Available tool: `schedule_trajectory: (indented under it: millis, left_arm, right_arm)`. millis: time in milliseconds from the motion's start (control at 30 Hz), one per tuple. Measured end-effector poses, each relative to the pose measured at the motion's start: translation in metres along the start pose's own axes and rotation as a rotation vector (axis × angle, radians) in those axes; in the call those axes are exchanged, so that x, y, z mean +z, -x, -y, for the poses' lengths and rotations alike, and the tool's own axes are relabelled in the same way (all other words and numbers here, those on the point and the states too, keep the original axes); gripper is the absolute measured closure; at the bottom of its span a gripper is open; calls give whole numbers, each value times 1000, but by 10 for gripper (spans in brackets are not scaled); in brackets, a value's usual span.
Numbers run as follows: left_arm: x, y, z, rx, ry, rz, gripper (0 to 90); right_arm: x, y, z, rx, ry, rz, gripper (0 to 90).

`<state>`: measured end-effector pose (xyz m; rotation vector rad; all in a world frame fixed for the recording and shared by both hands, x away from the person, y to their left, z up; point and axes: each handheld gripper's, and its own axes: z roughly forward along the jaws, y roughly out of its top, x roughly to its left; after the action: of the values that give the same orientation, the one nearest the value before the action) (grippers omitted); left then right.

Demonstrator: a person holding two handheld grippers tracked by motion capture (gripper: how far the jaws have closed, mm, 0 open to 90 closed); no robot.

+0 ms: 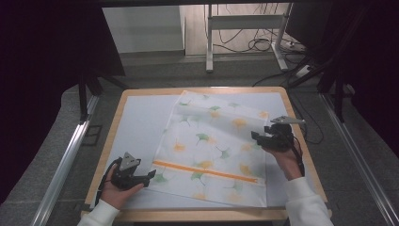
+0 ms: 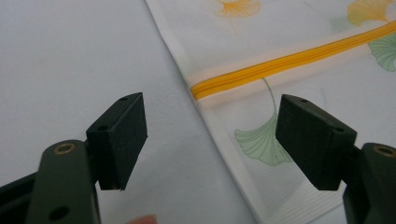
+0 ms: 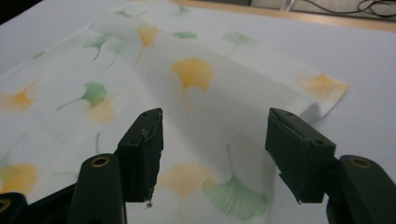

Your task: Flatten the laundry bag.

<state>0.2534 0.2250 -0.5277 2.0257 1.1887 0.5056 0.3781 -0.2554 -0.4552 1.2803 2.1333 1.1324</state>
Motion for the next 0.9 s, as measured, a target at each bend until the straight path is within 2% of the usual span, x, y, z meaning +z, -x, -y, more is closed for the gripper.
schedule_trajectory:
  millis: [167, 200, 267, 333, 433, 700, 900]
  left_arm:
    - [1, -1, 0, -3, -14, 1, 247]
    - [2, 0, -1, -3, -19, 2, 247]
    - [3, 0, -1, 0, -21, 5, 247]
    - [7, 3, -2, 9, -32, 14, 247]
    - [10, 6, -3, 19, -43, 21, 247]
    - [18, 10, -2, 20, -85, 23, 240]
    - [23, 12, -1, 23, -113, 31, 313]
  right_arm:
    - [-6, -10, 14, 11, -9, -27, 366]
    - [-10, -14, 24, 11, -16, -36, 363]
    - [-11, -15, 27, 8, -18, -37, 363]
    - [-17, -19, 38, 18, -28, -46, 363]
    - [-22, -24, 47, 12, -39, -58, 363]
    - [-36, -39, 60, -26, -40, -85, 363]
    - [-35, -40, 64, -32, -62, -82, 360]
